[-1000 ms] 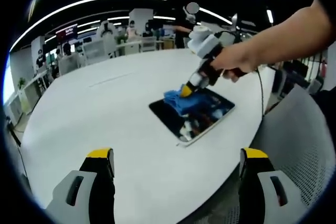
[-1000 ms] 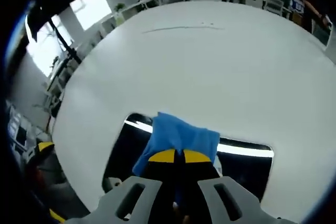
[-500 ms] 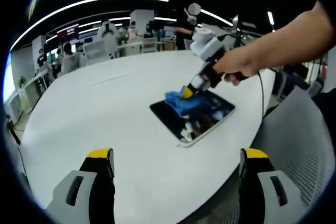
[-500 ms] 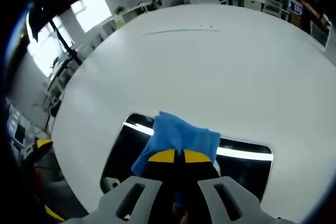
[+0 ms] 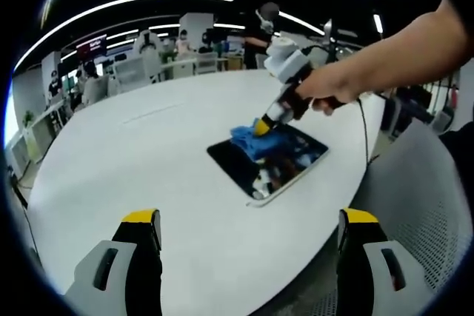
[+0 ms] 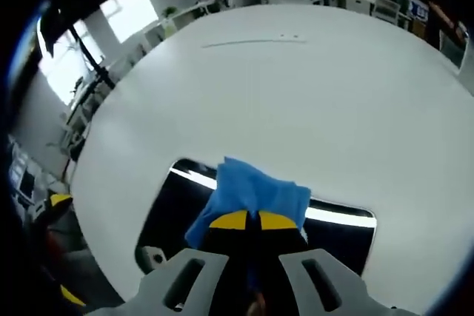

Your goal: Wipe the mirror surface with the cleaning cloth until all visible marks leave the cleaned area.

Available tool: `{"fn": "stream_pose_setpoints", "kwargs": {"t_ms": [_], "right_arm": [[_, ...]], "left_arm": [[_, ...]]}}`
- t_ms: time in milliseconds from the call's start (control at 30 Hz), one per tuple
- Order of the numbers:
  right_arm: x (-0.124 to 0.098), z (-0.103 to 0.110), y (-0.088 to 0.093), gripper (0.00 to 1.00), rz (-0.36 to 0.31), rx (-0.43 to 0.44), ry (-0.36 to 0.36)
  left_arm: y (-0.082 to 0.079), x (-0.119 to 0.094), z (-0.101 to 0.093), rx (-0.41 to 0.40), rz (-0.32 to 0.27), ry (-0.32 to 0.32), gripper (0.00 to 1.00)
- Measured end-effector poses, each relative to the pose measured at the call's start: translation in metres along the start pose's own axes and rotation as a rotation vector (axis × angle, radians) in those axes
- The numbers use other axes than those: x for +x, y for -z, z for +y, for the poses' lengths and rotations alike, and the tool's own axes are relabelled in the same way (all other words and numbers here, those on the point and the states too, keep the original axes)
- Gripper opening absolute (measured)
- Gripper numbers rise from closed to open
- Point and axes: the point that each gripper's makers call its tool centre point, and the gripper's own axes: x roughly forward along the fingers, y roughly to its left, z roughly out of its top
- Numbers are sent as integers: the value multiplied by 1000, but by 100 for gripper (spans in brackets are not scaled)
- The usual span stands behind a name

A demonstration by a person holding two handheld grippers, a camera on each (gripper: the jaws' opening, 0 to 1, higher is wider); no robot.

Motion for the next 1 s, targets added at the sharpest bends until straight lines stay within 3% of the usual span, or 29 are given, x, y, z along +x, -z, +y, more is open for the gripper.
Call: {"fn": "stream_pose_setpoints", "kwargs": {"t_ms": [500, 1000], "right_arm": [[-12, -36, 10, 0, 14, 32, 63], [-22, -35, 26, 0, 25, 46, 70]], "left_arm": [[-2, -1, 1, -7, -11, -2, 100], [-3, 0, 0, -16, -21, 3, 100]]}}
